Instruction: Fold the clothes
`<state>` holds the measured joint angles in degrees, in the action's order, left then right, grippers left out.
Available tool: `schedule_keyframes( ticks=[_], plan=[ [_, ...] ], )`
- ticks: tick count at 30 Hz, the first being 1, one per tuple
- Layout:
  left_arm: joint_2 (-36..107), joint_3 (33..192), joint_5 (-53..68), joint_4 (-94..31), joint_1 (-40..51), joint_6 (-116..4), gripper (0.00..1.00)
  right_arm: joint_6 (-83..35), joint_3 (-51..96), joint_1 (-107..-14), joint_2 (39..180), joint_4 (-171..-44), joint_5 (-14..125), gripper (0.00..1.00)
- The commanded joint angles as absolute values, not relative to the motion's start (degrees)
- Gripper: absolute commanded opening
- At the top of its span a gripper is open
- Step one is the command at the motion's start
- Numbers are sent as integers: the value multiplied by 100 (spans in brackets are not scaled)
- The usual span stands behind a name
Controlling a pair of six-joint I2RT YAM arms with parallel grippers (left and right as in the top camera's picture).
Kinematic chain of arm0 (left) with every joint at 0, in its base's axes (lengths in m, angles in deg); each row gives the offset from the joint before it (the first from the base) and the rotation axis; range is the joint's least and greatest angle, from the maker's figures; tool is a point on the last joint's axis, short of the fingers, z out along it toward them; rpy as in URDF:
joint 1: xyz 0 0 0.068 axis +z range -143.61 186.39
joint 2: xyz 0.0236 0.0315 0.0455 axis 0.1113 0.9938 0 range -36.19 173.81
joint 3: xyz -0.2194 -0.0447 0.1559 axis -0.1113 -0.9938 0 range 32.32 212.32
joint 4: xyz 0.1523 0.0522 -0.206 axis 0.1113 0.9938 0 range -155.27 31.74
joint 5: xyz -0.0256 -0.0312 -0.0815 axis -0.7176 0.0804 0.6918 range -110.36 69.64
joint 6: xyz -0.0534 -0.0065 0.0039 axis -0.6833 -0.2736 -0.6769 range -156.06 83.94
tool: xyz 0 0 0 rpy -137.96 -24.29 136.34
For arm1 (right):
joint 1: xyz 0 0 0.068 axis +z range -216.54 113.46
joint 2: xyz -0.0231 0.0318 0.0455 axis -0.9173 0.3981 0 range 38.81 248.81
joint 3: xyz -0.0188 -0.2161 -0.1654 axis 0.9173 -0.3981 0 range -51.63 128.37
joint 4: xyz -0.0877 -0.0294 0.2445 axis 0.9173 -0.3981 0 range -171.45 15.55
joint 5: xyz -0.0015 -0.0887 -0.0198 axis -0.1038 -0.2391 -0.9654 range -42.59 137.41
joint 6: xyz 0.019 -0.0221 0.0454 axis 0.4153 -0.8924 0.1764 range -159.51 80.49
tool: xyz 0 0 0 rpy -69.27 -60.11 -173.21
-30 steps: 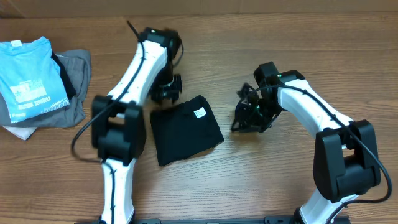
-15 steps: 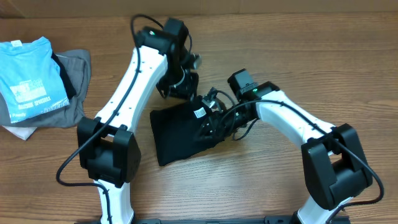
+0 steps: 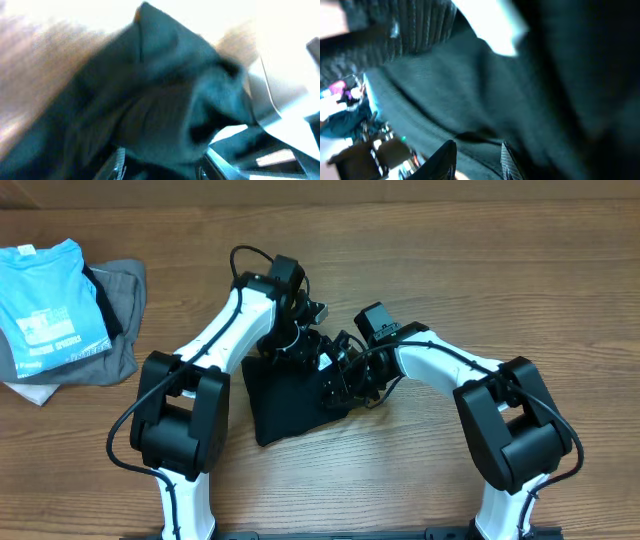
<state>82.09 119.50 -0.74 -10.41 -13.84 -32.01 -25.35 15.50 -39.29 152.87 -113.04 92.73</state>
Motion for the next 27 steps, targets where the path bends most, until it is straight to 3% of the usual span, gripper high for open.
schedule_keyframes(
  ticks=[1, 6, 10, 18, 27],
  plan=[
    [8264, 11545, 2, -1570, -1388, -3634, 49, -1764, 1502, -3940, 15468, -11300, 8419, 34],
    [8264, 11309, -4, -2130, -1388, -4086, 51, -1456, 1502, -4061, 15470, -11199, 8084, 34],
    [8264, 11309, -304, -2115, -1388, -4440, 43, -1460, 1504, -4257, 15470, -11155, 7984, 34],
    [8264, 11309, 295, -1190, -1392, -7585, 39, -2085, 1594, -4799, 15470, -10620, 7730, 34],
    [8157, 11451, 734, -1885, -1279, -7966, 38, -2807, 2131, -5029, 15398, -11206, 7435, 38]
  ],
)
